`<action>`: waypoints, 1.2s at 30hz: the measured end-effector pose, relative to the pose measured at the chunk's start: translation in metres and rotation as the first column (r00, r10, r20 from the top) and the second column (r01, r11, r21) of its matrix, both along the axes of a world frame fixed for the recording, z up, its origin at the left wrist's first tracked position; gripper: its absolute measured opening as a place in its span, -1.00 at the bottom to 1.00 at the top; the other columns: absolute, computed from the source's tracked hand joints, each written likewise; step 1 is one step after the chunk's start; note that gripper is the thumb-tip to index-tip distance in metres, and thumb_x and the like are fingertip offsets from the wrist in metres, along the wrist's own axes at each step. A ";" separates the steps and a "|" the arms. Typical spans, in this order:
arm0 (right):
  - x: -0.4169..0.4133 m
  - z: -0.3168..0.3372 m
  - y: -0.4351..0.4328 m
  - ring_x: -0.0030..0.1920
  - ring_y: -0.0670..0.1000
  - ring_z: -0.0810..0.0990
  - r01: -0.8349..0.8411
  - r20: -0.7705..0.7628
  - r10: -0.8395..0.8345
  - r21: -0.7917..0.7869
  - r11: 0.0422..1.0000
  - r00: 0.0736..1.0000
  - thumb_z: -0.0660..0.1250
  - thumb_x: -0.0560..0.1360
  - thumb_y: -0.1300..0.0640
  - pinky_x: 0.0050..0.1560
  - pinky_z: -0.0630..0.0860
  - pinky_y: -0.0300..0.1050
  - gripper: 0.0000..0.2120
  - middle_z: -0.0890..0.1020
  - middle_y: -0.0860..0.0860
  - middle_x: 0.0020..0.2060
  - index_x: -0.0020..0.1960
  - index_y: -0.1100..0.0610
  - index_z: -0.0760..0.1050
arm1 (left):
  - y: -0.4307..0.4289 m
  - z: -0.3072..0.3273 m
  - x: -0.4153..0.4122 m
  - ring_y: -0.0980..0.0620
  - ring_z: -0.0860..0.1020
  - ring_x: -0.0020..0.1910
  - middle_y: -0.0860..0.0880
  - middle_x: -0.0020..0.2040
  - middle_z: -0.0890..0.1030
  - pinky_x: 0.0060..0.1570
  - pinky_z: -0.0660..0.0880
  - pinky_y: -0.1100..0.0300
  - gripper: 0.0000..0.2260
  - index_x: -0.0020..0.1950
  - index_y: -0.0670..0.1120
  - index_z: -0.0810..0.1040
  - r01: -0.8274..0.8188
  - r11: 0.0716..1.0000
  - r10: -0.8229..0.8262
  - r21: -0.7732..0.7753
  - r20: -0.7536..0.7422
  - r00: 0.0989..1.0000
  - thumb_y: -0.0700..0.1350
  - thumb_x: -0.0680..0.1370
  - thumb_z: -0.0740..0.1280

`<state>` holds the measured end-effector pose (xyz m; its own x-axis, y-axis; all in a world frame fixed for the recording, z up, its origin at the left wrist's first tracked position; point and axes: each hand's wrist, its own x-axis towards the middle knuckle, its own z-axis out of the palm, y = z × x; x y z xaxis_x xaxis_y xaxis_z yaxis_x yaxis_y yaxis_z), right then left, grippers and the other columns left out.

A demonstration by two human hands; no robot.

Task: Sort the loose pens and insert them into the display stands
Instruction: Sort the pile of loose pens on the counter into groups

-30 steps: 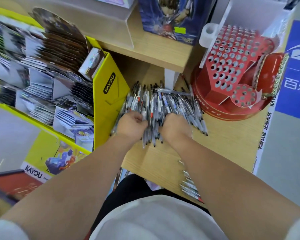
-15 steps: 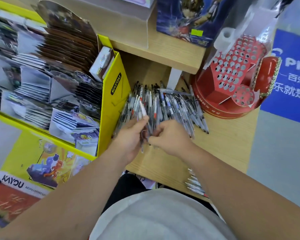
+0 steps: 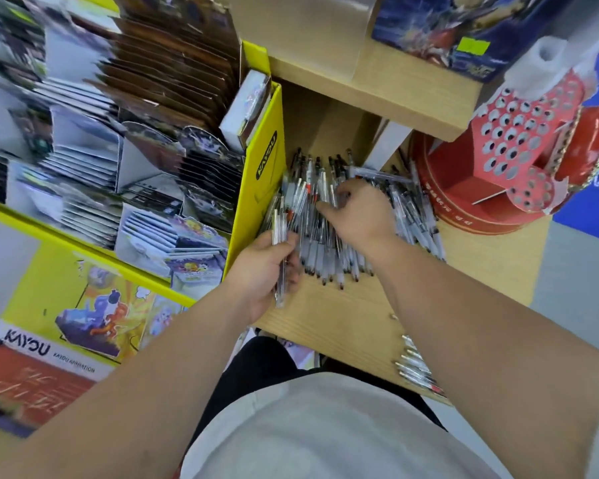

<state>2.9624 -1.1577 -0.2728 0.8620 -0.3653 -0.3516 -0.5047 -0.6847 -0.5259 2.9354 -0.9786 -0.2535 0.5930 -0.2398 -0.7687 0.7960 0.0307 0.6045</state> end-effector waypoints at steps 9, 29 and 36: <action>0.008 -0.001 0.011 -0.19 0.10 0.62 -0.084 -0.105 0.076 -0.076 0.994 0.992 0.43 0.49 -0.13 -0.21 0.56 -0.10 -0.67 0.66 0.07 -0.21 -0.06 0.16 0.62 | 0.017 -0.008 -0.001 0.01 0.35 -0.45 -0.04 -0.34 0.48 -0.44 0.27 0.17 -0.88 0.16 -0.07 0.56 0.029 0.997 -0.032 0.073 0.040 0.999 -0.12 0.69 0.25; -0.020 0.004 -0.002 -0.41 0.12 0.51 -0.146 -0.111 0.164 0.152 0.978 0.980 0.42 0.44 0.15 -0.39 0.44 -0.15 -0.76 0.57 0.21 -0.40 -0.31 0.30 0.54 | -0.008 -0.009 -0.006 0.05 0.31 -0.42 -0.01 -0.32 0.41 -0.38 0.27 0.14 -0.92 0.06 -0.03 0.55 -0.004 0.982 -0.018 0.190 0.113 0.993 -0.07 0.68 0.28; -0.042 0.046 -0.013 -0.54 -0.15 0.42 -0.007 -0.070 0.073 0.670 0.742 0.995 0.42 0.52 0.26 -0.48 0.38 -0.30 -0.84 0.49 -0.10 -0.56 -0.23 0.17 0.56 | -0.021 -0.002 -0.014 0.05 0.41 -0.33 0.05 -0.29 0.52 -0.29 0.34 0.13 -0.31 0.49 -0.24 0.31 0.152 0.986 -0.158 0.063 0.117 0.980 0.15 0.53 0.41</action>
<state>2.9202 -1.1706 -0.2269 0.8245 0.0262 -0.5652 -0.5504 -0.1942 -0.8120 2.9211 -0.9997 -0.2556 0.6414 -0.2961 -0.7077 0.7094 -0.1224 0.6941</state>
